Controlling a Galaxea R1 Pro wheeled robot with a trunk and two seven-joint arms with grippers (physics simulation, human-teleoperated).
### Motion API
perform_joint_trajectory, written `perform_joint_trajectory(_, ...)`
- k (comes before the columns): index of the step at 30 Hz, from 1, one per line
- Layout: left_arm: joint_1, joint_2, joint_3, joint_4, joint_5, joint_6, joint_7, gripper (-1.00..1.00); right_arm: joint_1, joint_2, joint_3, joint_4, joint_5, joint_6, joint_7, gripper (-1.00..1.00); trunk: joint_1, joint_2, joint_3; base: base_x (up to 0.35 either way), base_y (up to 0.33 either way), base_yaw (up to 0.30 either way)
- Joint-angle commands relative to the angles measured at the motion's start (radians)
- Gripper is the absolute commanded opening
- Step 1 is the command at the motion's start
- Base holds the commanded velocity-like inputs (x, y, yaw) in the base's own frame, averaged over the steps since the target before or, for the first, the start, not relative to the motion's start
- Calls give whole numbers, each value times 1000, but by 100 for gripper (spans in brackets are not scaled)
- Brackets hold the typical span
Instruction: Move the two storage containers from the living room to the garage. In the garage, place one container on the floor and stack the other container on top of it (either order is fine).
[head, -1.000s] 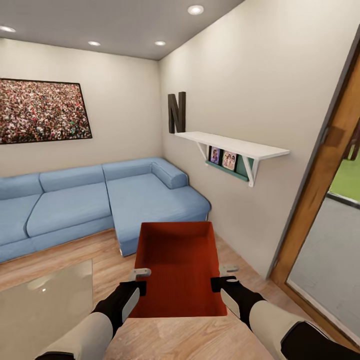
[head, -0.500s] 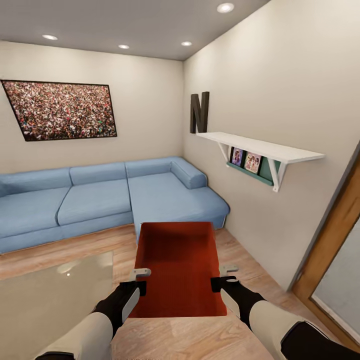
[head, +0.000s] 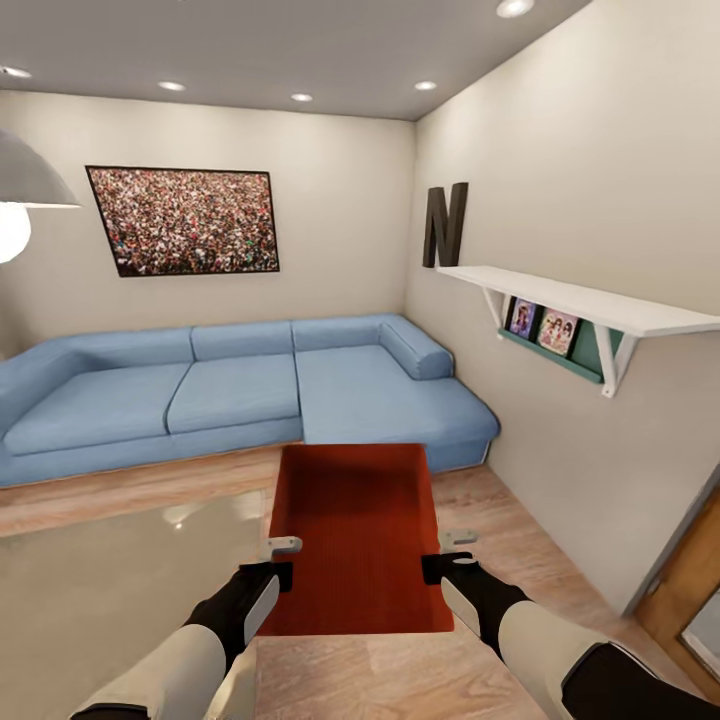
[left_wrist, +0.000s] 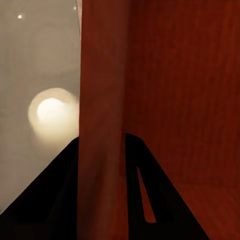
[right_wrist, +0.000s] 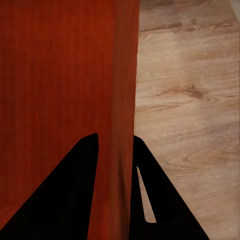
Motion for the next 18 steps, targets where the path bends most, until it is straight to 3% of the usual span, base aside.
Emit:
perform_joint_trajectory(1,0,4,5,1,-7,9,9,-100,-2,-7,-14,-4,21,-28,-7,-100,1,-2,-2,0,0,274)
perform_joint_trajectory(18,0,4,5,1,-7,9,9,-100,-2,-7,-14,-4,21,-28,-7,-100,1,-2,-2,0,0,274)
